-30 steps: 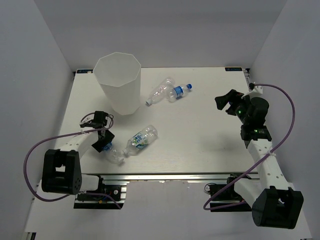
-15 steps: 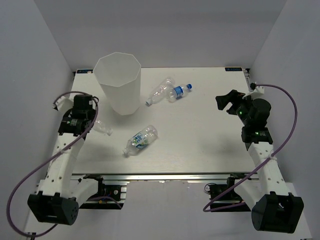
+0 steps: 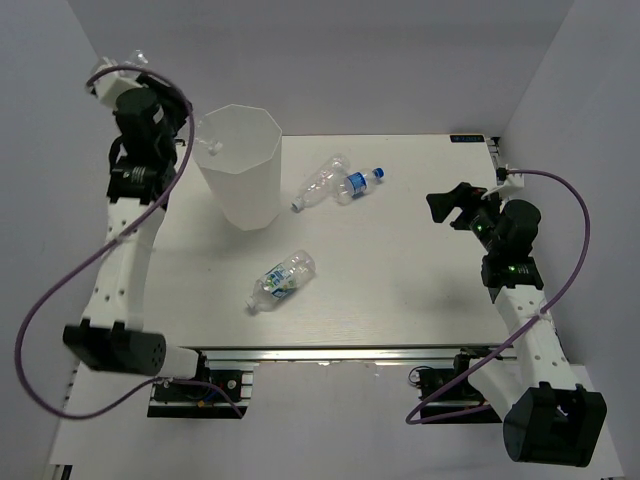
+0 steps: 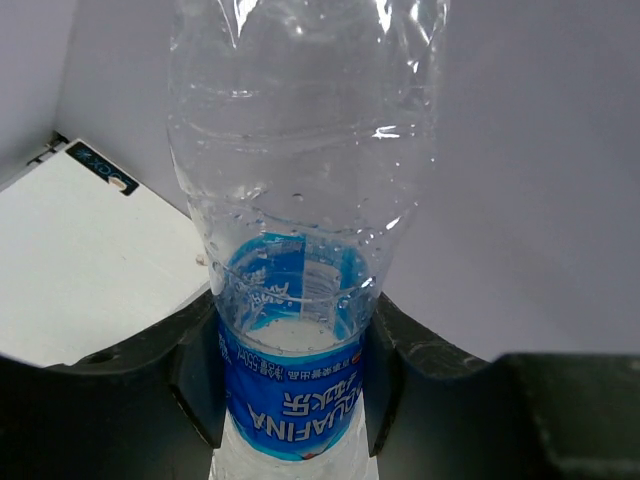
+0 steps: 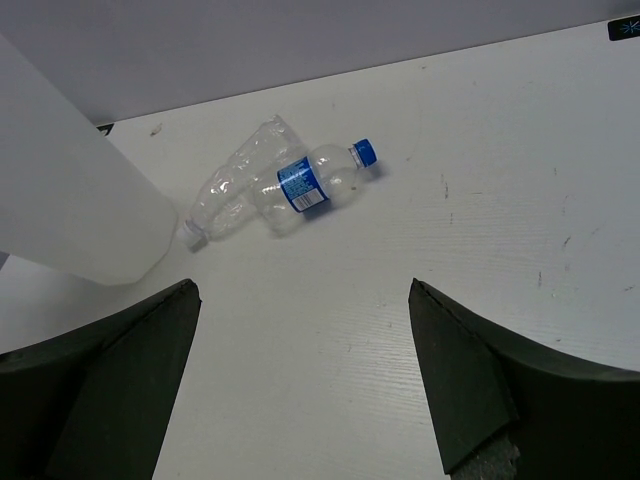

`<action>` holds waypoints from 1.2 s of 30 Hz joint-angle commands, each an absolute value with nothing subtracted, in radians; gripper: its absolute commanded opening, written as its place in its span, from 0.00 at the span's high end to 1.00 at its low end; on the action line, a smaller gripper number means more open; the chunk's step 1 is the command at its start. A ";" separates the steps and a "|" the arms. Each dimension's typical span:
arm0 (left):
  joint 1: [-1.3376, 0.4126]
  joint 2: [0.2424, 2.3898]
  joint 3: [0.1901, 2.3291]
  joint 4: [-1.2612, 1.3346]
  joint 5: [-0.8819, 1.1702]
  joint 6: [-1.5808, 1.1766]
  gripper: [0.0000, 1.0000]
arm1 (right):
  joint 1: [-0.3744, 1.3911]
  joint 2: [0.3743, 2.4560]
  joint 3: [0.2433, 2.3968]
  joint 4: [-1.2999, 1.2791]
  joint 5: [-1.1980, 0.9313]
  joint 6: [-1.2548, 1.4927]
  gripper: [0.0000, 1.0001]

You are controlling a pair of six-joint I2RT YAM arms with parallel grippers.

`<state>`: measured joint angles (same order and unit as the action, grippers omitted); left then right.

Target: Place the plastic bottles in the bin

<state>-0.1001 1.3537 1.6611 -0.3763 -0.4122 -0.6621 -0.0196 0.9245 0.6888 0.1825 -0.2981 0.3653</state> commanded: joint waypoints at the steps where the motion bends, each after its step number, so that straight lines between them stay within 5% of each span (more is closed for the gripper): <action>1: -0.103 1.479 1.712 -0.300 -0.281 -0.528 0.56 | -0.020 0.928 0.690 0.213 -0.301 0.353 0.11; 3: -0.106 1.500 1.697 -0.224 -0.238 -0.474 0.45 | -0.020 0.943 0.689 0.218 -0.316 0.360 0.11; 4: -0.107 1.502 1.684 -0.156 -0.229 -0.462 0.28 | -0.020 0.949 0.687 0.218 -0.324 0.362 0.11; 7: -0.112 1.514 1.692 -0.158 -0.187 -0.443 0.02 | -0.020 0.974 0.695 0.218 -0.350 0.367 0.11; 16: -0.175 1.431 1.674 -0.255 0.208 -0.370 0.02 | -0.020 0.993 0.707 0.206 -0.379 0.374 0.11; 20: -0.354 1.298 1.461 -0.203 0.307 -0.327 0.02 | -0.020 0.985 0.706 0.212 -0.385 0.367 0.11; 28: -0.607 1.207 0.987 -0.109 0.322 -0.347 0.02 | -0.020 0.989 0.718 0.196 -0.400 0.348 0.11; 36: -0.630 1.344 0.940 -0.267 0.101 -0.302 0.02 | -0.020 0.982 0.707 0.209 -0.423 0.348 0.11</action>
